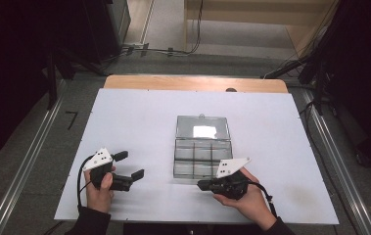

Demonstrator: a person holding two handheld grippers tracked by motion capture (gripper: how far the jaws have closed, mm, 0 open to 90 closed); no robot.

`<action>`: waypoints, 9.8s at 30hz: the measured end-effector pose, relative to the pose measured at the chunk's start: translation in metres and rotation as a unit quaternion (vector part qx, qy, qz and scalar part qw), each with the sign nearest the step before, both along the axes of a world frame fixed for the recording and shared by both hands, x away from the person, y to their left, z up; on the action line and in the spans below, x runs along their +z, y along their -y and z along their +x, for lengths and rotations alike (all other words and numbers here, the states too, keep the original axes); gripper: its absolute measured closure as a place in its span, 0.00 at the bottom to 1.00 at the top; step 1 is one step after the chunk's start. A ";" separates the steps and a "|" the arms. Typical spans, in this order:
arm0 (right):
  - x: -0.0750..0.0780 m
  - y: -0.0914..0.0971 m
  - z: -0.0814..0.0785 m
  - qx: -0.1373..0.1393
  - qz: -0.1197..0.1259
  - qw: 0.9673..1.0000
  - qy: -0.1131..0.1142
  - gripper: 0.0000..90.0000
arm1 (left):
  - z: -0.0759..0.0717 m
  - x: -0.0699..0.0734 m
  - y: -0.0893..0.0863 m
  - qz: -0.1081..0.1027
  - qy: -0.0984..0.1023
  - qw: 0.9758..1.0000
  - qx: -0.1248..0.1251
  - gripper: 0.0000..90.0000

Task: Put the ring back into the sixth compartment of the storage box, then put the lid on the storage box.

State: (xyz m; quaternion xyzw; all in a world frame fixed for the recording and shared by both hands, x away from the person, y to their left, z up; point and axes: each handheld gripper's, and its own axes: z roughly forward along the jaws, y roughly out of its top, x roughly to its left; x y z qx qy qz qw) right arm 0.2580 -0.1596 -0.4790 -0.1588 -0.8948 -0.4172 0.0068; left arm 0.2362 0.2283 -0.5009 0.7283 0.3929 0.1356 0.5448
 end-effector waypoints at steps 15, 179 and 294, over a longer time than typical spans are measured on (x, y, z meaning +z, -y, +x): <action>0.009 0.004 0.001 -0.001 0.010 1.000 0.004 0.95 | 0.000 0.000 0.002 0.005 -0.001 1.000 -0.002 0.00; 0.023 0.067 0.049 -0.128 0.020 0.991 -0.011 0.27 | 0.000 0.000 0.008 0.008 0.003 1.000 -0.007 0.00; -0.004 0.065 0.155 -0.238 0.042 0.968 -0.068 0.00 | 0.003 -0.004 0.019 0.020 0.002 1.000 -0.007 0.00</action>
